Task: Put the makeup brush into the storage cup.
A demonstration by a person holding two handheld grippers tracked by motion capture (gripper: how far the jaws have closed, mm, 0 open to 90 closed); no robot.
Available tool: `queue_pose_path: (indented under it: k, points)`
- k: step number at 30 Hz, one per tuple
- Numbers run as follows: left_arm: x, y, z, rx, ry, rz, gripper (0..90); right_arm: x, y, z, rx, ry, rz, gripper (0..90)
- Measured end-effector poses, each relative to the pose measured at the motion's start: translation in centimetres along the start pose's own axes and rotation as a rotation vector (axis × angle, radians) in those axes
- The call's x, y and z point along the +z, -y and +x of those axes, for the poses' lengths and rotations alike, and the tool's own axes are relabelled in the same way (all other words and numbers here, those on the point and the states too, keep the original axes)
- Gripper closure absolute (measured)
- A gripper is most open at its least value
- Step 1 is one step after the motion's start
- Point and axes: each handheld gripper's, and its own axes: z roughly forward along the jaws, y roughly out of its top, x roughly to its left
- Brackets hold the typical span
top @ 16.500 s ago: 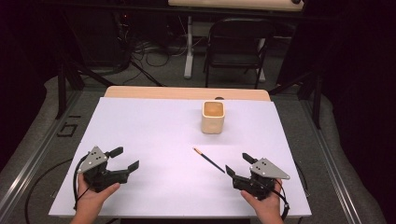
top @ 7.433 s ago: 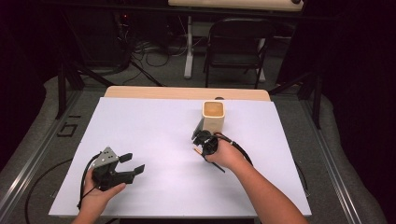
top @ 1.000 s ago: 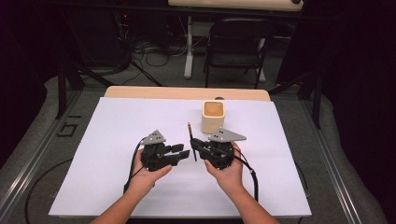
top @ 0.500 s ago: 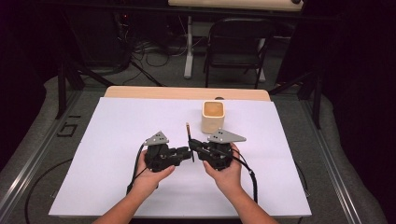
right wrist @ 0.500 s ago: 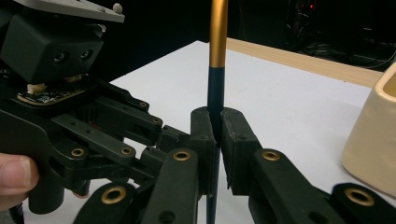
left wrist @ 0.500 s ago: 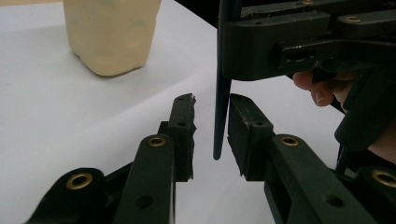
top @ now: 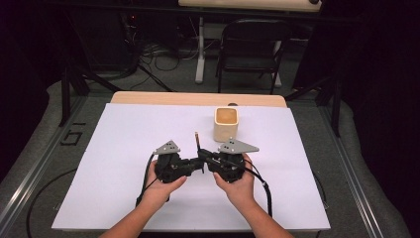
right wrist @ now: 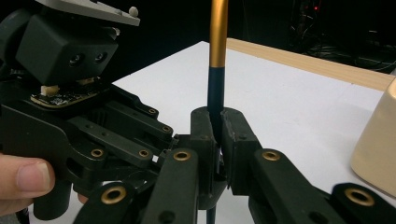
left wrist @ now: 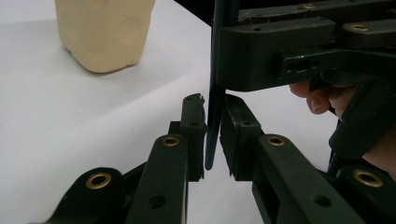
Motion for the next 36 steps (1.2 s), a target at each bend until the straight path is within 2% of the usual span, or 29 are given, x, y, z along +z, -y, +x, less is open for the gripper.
queue_pose_path:
  k: [7, 24, 32, 36]
  points:
    - [0.02, 0.04, 0.00, -0.009, 0.004, 0.000, 82.0, 0.05, 0.04, 0.07, -0.001, -0.004, 0.006, 83.7]
    - [0.06, 0.12, -0.17, 0.014, -0.018, 0.019, 84.1, 0.31, 0.18, 0.00, 0.011, -0.009, 0.017, 83.6]
    - [0.01, 0.13, -0.21, 0.042, -0.044, 0.032, 84.3, 0.37, 0.26, -0.24, 0.032, -0.021, 0.016, 81.6]
    - [0.06, 0.19, -0.39, 0.068, -0.063, 0.043, 84.4, 0.34, 0.20, -0.30, 0.045, -0.031, 0.013, 79.2]
